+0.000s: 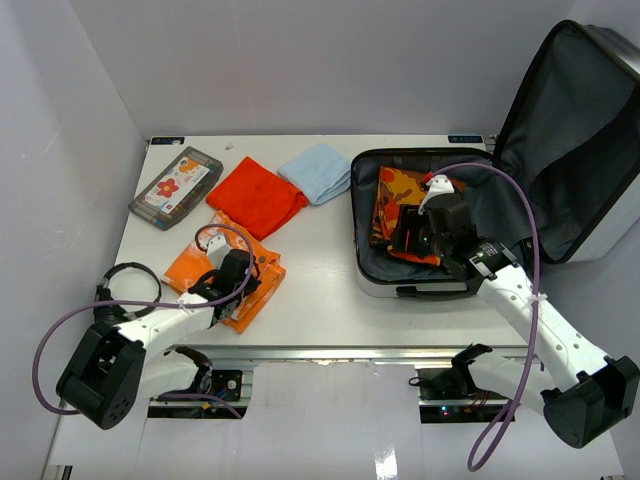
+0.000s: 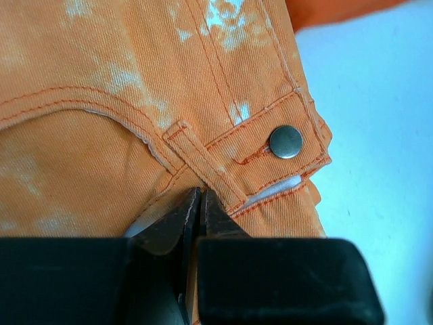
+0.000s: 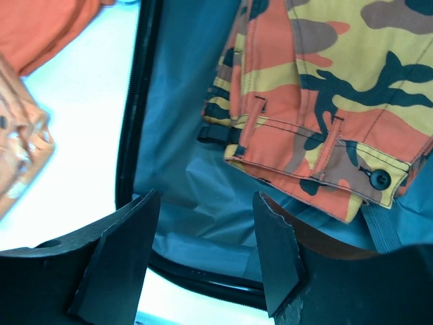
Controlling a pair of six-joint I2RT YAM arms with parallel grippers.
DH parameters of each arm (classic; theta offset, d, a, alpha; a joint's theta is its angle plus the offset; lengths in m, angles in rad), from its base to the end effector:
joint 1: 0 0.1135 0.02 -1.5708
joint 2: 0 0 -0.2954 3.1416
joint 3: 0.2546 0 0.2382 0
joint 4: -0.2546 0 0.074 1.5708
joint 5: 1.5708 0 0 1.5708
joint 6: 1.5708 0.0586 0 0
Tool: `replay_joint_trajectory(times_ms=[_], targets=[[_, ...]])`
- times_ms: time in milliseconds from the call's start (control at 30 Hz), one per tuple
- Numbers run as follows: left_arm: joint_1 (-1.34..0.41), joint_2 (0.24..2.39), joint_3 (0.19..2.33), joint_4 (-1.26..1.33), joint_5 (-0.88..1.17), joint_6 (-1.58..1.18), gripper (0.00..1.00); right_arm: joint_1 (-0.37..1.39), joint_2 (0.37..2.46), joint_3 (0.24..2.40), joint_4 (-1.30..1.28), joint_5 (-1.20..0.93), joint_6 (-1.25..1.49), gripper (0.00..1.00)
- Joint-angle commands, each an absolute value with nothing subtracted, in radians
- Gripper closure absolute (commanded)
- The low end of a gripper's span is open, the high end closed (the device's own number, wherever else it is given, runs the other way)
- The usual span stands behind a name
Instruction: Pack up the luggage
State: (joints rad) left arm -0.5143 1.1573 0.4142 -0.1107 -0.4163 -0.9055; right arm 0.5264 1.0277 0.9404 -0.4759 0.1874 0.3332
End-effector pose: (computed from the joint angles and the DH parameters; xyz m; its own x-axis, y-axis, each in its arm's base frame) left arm 0.1819 -0.0755 0.1760 -0.5771 -0.5004 -0.6454 -0.3814 0.8640 -0.3288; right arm 0.1901 0.0978 0.3358 -0.5531 0.0502 -0.8316 -0.1868 0.9653 0.1826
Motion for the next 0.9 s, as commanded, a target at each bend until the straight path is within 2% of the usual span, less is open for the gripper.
replay_joint_trajectory(times_ms=[0,33,167,200,233,267,333,433,600,733,867], targets=[[-0.578,1.104,0.365,-0.211,-0.346,-0.943,0.87,0.545,0.996,0.994,-0.477,0.108,0.331,0.34],[-0.583,1.089,0.367,-0.216,-0.342,-0.935,0.87,0.550,0.994,0.995,-0.470,0.092,0.329,0.33],[-0.584,0.952,0.408,-0.261,-0.351,-0.904,0.61,0.633,1.037,1.026,-0.446,0.092,0.318,0.26],[-0.584,0.933,0.427,-0.276,-0.362,-0.899,0.51,0.653,1.049,1.054,-0.451,0.105,0.318,0.25],[-0.583,0.912,0.462,-0.303,-0.382,-0.892,0.35,0.687,1.073,1.067,-0.446,0.119,0.314,0.23],[-0.582,0.902,0.497,-0.327,-0.393,-0.880,0.27,0.717,1.095,1.083,-0.437,0.125,0.308,0.22],[-0.580,0.903,0.573,-0.388,-0.409,-0.855,0.21,0.770,1.148,1.130,-0.408,0.119,0.291,0.18],[-0.576,0.924,0.715,-0.494,-0.445,-0.882,0.04,0.837,1.260,1.194,-0.367,0.074,0.263,0.11],[-0.529,0.905,0.828,-0.629,-0.483,-0.935,0.02,0.900,1.512,1.354,-0.341,0.017,0.234,0.02],[-0.497,0.824,0.885,-0.713,-0.517,-0.950,0.02,0.918,1.737,1.517,-0.334,-0.047,0.205,0.05],[-0.495,0.708,0.944,-0.786,-0.649,-0.940,0.02,0.921,1.901,1.633,-0.317,-0.101,0.193,0.06]])
